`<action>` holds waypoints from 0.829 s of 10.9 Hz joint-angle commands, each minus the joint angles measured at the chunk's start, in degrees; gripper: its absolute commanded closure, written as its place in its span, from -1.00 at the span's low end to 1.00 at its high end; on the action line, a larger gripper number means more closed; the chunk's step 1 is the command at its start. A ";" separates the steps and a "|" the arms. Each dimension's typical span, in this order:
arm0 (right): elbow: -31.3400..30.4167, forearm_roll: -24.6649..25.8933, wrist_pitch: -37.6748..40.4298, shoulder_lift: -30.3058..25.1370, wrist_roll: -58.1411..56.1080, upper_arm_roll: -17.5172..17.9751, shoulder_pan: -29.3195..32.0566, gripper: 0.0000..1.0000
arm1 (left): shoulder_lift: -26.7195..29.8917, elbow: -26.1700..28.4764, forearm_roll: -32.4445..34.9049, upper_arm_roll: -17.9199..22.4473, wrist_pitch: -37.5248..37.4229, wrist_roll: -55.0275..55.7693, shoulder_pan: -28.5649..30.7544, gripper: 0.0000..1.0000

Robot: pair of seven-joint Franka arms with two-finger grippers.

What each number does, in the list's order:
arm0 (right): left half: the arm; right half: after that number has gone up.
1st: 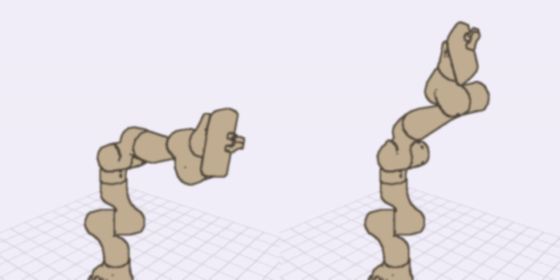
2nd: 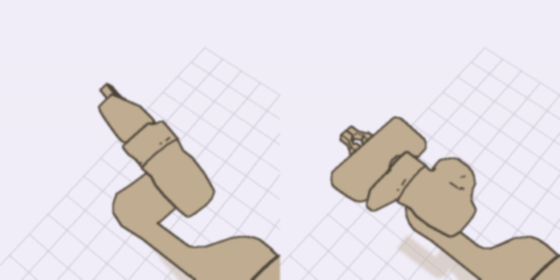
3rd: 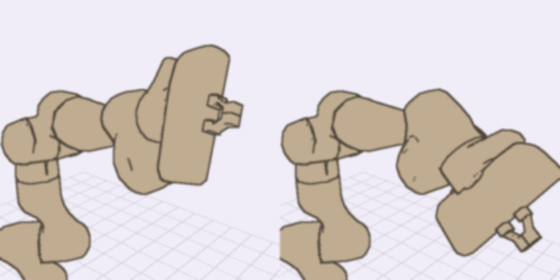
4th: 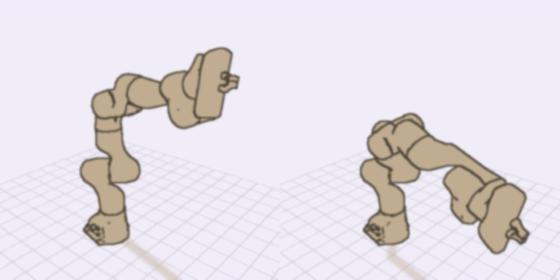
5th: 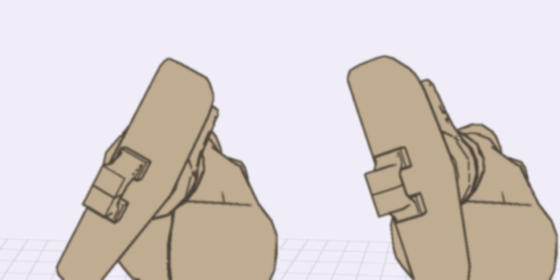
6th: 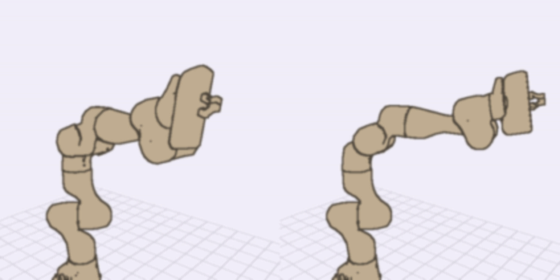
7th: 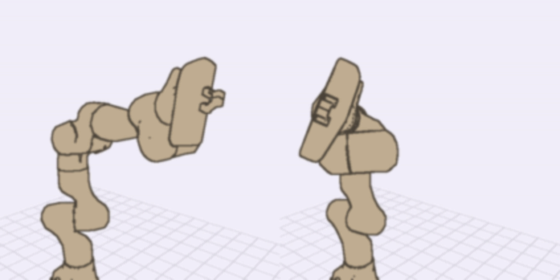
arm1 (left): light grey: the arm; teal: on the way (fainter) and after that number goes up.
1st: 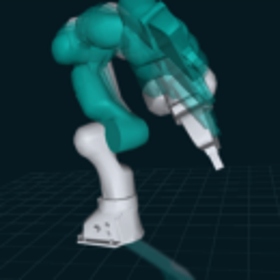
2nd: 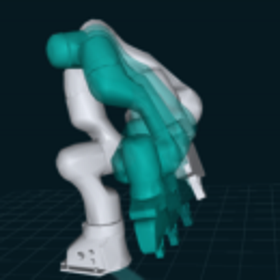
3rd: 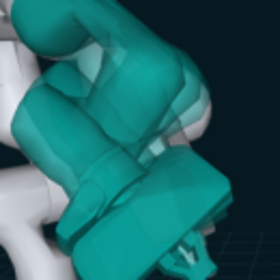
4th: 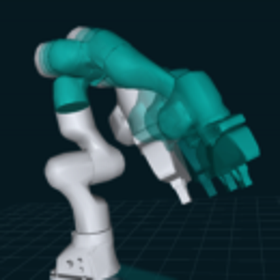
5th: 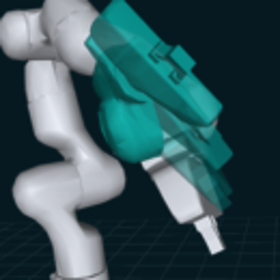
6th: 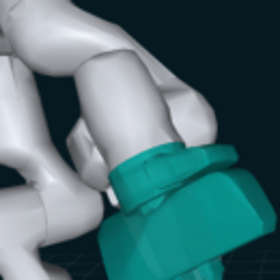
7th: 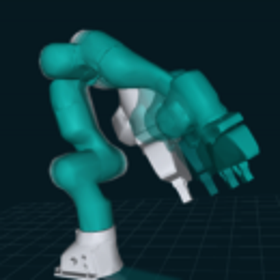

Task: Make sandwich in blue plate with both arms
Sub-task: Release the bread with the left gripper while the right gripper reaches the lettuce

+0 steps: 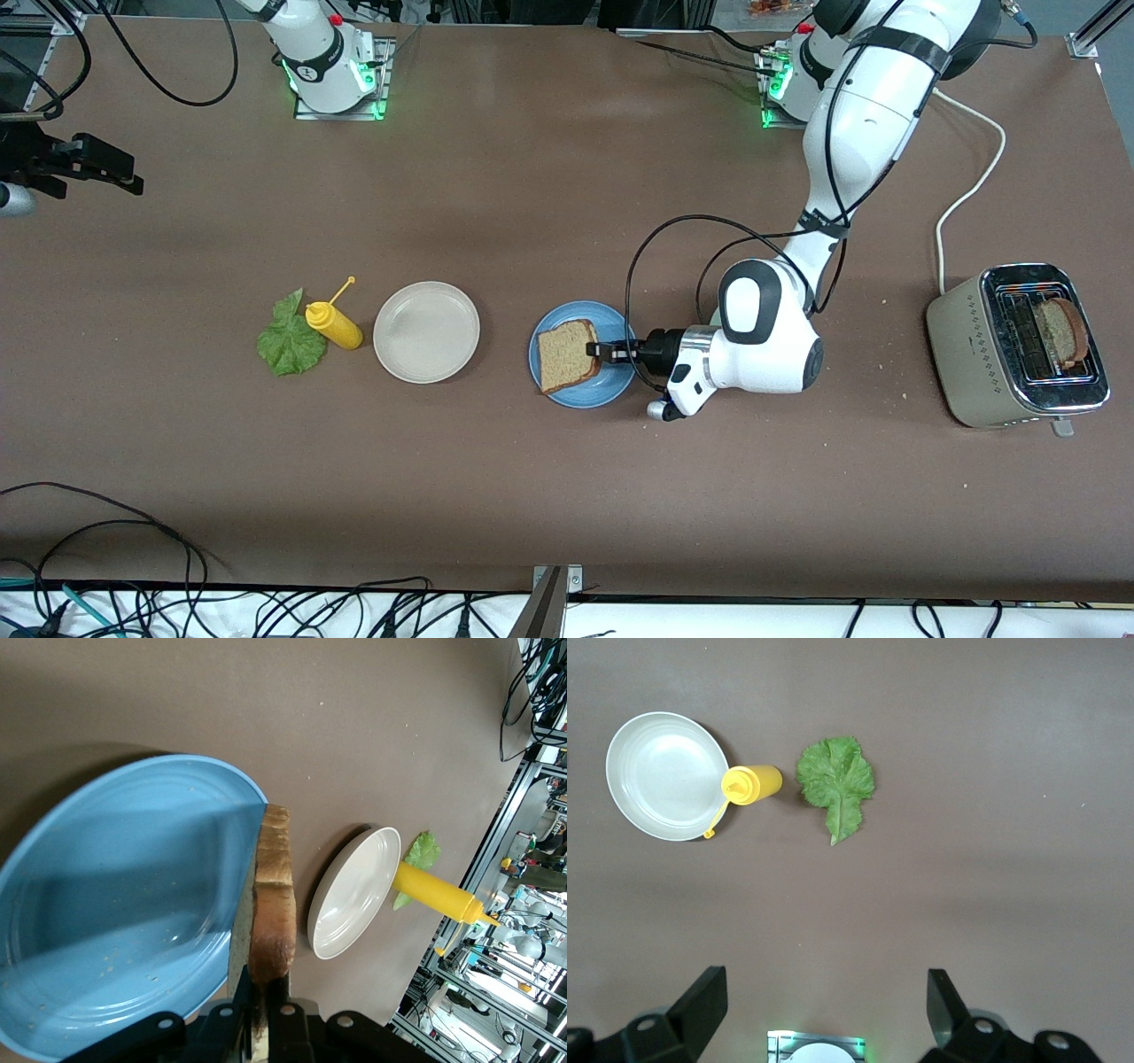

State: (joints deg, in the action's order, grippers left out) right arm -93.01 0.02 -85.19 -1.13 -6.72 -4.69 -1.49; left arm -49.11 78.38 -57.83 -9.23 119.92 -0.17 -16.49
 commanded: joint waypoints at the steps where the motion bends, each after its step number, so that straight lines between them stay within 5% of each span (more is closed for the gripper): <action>1: 0.46 -0.99 0.82 -0.10 0.57 0.03 0.08 -1.00 | 0.42 -0.07 -1.23 0.71 -0.83 0.34 0.05 1.00; 3: 0.46 -0.99 1.08 -0.10 0.57 0.03 0.08 -1.00 | 0.16 0.02 -1.23 0.80 -0.83 0.25 0.14 0.94; 4: 0.46 -0.99 1.17 -0.10 0.57 0.03 0.08 -1.00 | 0.07 0.80 -1.23 1.06 -0.83 0.34 0.31 0.49; 5: 0.55 -0.99 1.08 -0.10 0.57 0.03 0.08 -1.00 | 0.07 1.94 -1.31 1.23 -0.83 0.08 0.58 0.27; 9: 0.02 -0.90 1.87 0.51 0.31 0.03 0.00 -1.00 | 0.42 3.18 -1.23 1.24 -2.58 3.15 1.02 0.46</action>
State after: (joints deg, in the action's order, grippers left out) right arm -93.03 0.02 -84.81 -1.11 -6.72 -4.69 -1.49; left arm -49.44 80.97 -57.83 -8.15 119.15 1.31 -15.63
